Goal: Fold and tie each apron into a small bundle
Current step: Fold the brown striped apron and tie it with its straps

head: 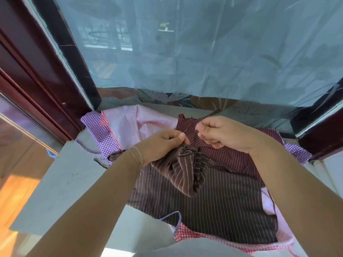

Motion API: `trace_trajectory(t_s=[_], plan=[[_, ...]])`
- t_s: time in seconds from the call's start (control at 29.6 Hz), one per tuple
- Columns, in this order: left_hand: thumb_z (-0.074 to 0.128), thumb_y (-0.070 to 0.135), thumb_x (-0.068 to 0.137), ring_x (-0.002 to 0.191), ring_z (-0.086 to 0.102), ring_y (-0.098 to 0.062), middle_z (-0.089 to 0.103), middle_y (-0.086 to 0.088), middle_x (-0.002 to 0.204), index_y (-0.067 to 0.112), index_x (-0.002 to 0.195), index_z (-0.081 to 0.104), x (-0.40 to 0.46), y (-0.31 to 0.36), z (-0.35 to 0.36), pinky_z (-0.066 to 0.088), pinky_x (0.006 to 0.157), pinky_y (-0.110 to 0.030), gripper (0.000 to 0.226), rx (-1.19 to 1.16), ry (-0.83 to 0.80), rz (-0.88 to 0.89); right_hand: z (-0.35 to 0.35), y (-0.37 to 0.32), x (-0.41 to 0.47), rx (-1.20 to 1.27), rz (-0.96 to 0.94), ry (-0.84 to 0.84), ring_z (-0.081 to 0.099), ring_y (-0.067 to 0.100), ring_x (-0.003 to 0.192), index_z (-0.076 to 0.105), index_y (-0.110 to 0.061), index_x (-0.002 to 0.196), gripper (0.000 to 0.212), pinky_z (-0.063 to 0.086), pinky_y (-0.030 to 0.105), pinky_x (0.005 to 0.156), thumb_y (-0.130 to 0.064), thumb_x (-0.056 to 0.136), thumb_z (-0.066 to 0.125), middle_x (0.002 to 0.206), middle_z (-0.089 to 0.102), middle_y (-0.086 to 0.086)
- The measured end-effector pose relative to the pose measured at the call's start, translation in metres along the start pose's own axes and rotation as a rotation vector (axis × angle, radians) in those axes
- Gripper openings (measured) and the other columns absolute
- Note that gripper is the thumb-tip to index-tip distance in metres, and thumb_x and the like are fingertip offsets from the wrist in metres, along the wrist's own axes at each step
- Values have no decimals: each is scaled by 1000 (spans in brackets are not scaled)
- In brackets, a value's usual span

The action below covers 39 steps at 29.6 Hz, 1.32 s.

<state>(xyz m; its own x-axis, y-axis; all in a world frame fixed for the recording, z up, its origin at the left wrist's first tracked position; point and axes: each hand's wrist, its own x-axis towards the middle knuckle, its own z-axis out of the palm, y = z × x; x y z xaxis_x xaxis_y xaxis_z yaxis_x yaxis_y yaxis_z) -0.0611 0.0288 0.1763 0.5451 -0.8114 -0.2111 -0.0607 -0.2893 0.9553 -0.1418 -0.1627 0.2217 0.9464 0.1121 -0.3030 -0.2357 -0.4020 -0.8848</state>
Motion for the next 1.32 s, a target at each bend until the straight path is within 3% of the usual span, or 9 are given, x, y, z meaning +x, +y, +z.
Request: trace_trajectory(t_s=[0.14, 0.24, 0.37, 0.57, 0.74, 0.88, 1.01, 1.11, 1.32], plan=[[49, 46, 92, 78, 62, -8, 68, 3, 79, 20, 82, 67, -1, 4, -1, 48, 83, -32, 34, 78, -59, 24, 17, -2, 9, -60, -166, 166, 41, 11, 48, 62, -11, 90, 32, 34, 24, 50, -43, 88, 54, 59, 54, 4], [45, 46, 89, 81, 63, -14, 69, -14, 89, 7, 90, 67, -2, 8, -1, 50, 87, -36, 45, 138, -90, 52, 29, -3, 13, -48, -288, 320, 52, -2, 49, 61, -28, 79, 10, 38, 13, 52, -32, 88, 62, 101, 70, 8], [42, 48, 91, 90, 65, -19, 70, -12, 96, 5, 97, 66, -6, 12, -5, 49, 93, -38, 50, 285, -137, 88, 33, 1, 12, -331, -421, 454, 62, 6, 84, 56, -36, 77, 13, 49, 31, 73, -34, 87, 65, 116, 65, -7], [34, 53, 91, 85, 63, -27, 66, -16, 89, 1, 93, 62, -8, 20, -3, 49, 81, -41, 60, 602, -105, 161, 31, -1, 15, -439, -384, 376, 54, 4, 67, 62, -21, 81, 28, 48, 42, 66, -48, 83, 61, 77, 60, -9], [39, 37, 100, 86, 62, -25, 65, -16, 92, 0, 95, 61, -9, 18, 7, 47, 83, -34, 43, 491, -29, 116, 18, -17, 15, -449, -281, 235, 51, 3, 82, 55, -33, 73, 28, 42, 24, 73, -59, 79, 46, 92, 49, -14], [35, 38, 100, 96, 63, -18, 68, -4, 100, 14, 105, 59, -10, 13, 8, 49, 90, -35, 34, 379, 13, 101, 6, -19, 3, -191, -70, 16, 57, 3, 58, 59, -19, 90, 25, 46, 21, 56, -43, 85, 57, 64, 62, -8], [37, 36, 101, 93, 63, -19, 68, -6, 97, 10, 106, 60, -6, 13, 9, 49, 89, -39, 34, 331, 80, 139, 5, -9, -3, -3, 14, -3, 58, 11, 59, 60, -6, 87, 13, 48, 22, 56, -18, 93, 60, 64, 60, -1], [41, 36, 100, 85, 63, -25, 68, -14, 90, 4, 98, 61, -1, 9, 10, 49, 86, -47, 38, 322, 176, 128, 7, -4, -7, 135, 64, -11, 54, 8, 59, 62, -11, 84, 8, 44, 19, 55, -12, 92, 60, 69, 63, -3], [49, 36, 97, 66, 50, -18, 60, -27, 80, -7, 82, 60, 3, 11, 12, 46, 68, -38, 46, 314, 222, 174, 18, 4, -11, 105, 40, 125, 60, 11, 81, 68, -17, 84, 3, 47, 26, 83, -17, 87, 68, 83, 66, -2]])
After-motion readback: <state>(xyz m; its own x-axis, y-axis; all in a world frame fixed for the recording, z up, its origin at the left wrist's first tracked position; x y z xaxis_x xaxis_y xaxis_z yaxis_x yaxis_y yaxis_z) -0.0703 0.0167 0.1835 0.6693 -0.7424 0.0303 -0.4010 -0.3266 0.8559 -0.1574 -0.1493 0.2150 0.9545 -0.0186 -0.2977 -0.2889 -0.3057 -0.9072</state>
